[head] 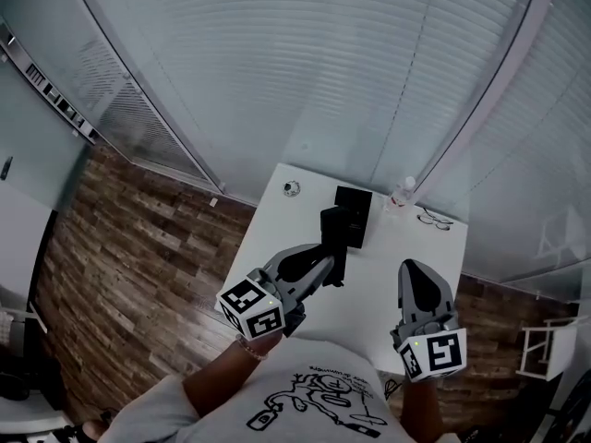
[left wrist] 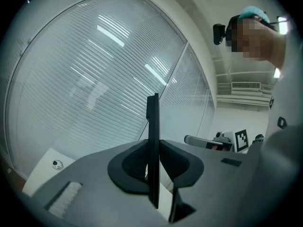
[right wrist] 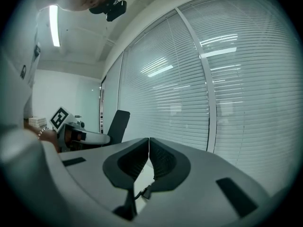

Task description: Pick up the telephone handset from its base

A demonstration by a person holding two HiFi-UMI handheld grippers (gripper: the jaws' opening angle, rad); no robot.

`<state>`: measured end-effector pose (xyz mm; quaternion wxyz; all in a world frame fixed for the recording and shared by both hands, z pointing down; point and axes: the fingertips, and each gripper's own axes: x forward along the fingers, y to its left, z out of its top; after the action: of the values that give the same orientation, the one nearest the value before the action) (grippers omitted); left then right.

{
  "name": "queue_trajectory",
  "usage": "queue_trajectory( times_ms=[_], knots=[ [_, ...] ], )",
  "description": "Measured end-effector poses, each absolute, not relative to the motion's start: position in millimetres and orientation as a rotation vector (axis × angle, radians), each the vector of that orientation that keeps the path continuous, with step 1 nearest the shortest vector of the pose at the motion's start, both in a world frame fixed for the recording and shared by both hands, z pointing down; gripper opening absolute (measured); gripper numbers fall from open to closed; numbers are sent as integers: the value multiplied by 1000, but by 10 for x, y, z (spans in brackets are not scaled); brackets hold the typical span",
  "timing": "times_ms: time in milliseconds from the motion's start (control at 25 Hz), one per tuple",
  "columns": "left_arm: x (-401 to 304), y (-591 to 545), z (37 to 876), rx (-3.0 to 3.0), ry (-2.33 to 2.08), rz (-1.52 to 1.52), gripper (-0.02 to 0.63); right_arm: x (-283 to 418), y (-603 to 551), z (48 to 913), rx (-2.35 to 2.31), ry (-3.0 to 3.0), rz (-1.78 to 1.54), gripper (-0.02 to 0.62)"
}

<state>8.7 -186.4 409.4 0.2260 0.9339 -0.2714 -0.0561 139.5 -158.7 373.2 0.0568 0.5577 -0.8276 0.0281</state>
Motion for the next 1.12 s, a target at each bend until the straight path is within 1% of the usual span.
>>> queue_trajectory(
  times_ms=[440, 840, 1120],
  knots=[
    [70, -1630, 3613, 2663, -720, -220, 66, 1332, -1434, 3444, 1667, -2532, 15, 6],
    [107, -1541, 3383, 2709, -704, -230, 66, 1346, -1339, 3202, 1651, -2528, -33, 6],
    [193, -1549, 3372, 2719, -694, -228, 66, 1404, -1361, 3236, 1638, -2545, -5, 6]
  ],
)
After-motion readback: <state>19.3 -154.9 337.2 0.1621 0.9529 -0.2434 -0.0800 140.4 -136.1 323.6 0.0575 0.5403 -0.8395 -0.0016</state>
